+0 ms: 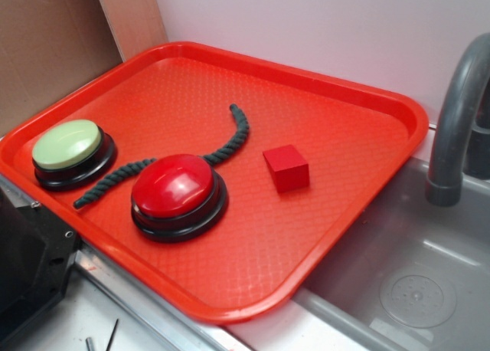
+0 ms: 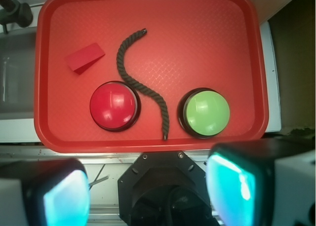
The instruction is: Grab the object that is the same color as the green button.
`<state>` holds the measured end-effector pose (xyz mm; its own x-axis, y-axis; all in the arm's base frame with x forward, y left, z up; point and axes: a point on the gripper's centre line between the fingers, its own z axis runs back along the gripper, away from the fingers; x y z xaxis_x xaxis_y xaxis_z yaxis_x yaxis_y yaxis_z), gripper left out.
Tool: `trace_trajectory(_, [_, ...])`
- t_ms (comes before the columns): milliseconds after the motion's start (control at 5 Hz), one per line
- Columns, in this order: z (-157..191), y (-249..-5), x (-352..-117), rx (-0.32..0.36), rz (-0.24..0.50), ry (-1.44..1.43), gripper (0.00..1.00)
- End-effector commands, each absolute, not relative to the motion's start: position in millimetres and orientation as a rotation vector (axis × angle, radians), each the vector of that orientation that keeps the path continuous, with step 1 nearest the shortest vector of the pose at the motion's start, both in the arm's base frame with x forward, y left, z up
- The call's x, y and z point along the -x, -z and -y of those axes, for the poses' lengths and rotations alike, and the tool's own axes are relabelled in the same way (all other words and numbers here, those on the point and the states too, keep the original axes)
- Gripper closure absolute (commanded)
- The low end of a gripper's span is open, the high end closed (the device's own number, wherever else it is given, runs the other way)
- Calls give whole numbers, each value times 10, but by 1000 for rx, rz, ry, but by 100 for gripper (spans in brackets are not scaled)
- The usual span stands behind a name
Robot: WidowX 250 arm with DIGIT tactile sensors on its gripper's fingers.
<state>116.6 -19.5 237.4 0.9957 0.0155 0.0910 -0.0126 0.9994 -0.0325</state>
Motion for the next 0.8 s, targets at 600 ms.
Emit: trace_trajectory(600, [422,-1687,-1954,-39,121,-236,0])
